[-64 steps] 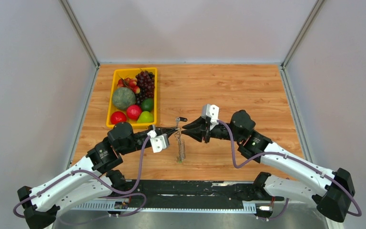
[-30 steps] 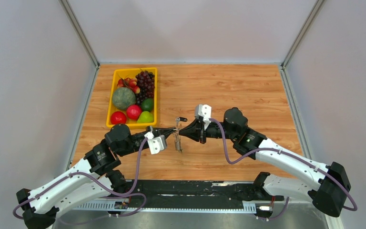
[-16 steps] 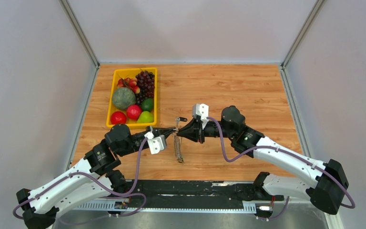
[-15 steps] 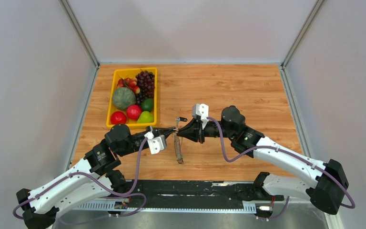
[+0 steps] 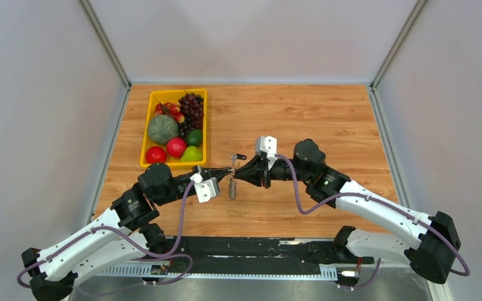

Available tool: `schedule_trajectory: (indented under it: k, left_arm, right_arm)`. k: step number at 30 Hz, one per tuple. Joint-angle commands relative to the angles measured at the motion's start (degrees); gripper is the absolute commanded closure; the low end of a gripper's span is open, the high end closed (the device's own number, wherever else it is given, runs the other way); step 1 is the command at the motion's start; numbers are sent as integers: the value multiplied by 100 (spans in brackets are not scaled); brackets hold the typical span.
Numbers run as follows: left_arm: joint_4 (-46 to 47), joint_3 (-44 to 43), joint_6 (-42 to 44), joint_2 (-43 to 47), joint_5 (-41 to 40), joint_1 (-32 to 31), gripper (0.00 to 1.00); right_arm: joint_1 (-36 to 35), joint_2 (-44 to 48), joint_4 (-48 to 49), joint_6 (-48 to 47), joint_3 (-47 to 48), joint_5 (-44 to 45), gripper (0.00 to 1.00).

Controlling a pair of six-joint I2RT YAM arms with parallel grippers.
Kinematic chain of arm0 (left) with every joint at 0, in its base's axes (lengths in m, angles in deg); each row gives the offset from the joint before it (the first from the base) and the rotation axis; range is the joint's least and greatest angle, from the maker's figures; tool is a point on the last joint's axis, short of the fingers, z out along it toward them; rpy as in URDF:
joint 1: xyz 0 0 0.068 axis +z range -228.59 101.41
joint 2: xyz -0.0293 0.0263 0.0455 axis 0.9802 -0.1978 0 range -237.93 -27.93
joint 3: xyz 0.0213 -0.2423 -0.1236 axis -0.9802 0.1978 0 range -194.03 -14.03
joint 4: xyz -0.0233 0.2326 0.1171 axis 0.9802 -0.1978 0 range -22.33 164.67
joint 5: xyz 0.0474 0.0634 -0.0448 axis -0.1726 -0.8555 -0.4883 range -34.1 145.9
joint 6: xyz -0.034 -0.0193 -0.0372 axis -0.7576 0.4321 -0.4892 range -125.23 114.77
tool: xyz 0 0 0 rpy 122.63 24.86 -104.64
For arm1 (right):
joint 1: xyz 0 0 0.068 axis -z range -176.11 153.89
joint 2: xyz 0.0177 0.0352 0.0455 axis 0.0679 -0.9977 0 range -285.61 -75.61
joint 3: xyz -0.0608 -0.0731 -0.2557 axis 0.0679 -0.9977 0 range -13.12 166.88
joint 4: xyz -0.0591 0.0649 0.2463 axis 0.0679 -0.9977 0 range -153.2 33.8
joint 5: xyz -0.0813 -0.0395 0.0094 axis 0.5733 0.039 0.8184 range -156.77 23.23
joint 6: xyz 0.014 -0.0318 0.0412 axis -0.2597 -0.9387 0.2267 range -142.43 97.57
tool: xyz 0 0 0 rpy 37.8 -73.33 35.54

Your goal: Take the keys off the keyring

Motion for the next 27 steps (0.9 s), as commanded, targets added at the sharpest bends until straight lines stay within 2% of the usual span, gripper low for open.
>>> schedule_trajectory:
  k: [1,5,6,14,21,27]
  left_arm:
    - [402,-18,99,35,66,-11,100]
    - [405,-18,99,38,78,-15,100]
    - [401,-18,99,35,68,-11,100]
    - [406,-22,83,31,25,-12,100]
    - [401,-17,56,-44,86,-15,100]
    - [358,-17,63,-150,233,-16,100]
  right_arm:
    - [9,169,141,20,169,-49,84]
    - [5,132,138,28,185,-87,99]
    - [2,120,140,34,181,-91,100]
    - [8,284,240,75,124,94,100]
    - [9,787,1052,320,-346,253,100]
    - [2,928,1181,364,-396,317,100]
